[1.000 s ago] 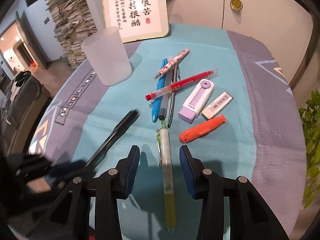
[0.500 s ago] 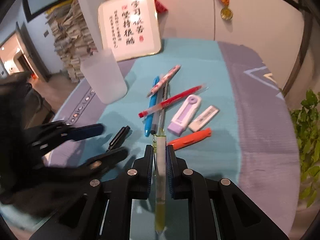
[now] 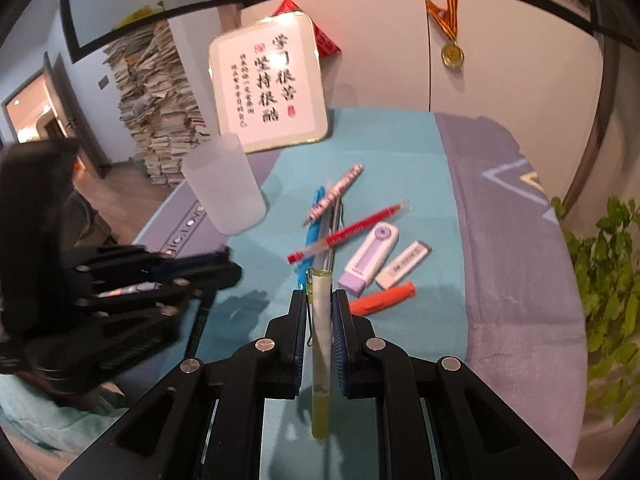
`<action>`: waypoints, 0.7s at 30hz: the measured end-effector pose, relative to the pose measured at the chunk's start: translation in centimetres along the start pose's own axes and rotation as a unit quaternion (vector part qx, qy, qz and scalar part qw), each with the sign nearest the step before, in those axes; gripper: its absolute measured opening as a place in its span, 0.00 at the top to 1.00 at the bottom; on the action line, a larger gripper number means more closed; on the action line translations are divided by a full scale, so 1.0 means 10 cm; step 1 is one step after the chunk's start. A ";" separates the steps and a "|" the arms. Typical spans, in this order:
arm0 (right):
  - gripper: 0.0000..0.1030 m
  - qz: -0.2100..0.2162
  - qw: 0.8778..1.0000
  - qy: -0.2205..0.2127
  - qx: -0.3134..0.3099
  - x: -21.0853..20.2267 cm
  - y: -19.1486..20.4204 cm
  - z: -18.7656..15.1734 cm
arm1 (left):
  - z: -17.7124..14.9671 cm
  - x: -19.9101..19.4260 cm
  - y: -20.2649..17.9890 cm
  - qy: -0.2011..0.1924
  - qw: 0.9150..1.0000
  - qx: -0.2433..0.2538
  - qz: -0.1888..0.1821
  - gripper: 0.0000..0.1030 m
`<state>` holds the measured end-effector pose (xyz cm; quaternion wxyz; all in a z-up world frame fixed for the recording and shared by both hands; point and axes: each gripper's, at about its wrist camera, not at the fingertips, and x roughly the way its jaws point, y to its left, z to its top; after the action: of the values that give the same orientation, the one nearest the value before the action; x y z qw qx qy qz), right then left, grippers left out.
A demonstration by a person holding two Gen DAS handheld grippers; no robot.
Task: Organize stationery
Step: 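Lift the black marker with the left tool while the right tool lifts the green pen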
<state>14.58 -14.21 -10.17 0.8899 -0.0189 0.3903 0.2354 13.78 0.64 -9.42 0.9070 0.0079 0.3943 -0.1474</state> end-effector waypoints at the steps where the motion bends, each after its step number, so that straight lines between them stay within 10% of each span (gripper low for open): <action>1: 0.86 -0.001 1.000 -0.003 -0.002 -0.02 0.01 0.01 | 0.01 -0.04 0.00 -0.007 1.000 0.000 0.000 0.92; 13: 0.98 -0.009 0.999 -0.047 -0.019 -0.25 0.19 0.19 | 0.13 -0.47 0.04 -0.081 0.997 -0.009 0.012 0.92; 21: 0.96 0.019 0.998 0.062 -0.006 0.26 0.07 0.11 | 0.03 -0.45 0.16 -0.074 0.997 -0.025 0.011 0.92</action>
<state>16.53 -12.29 -11.10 0.8592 -0.0314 0.4437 0.2527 11.56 3.25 -6.15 0.9353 -0.0211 0.3294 -0.1274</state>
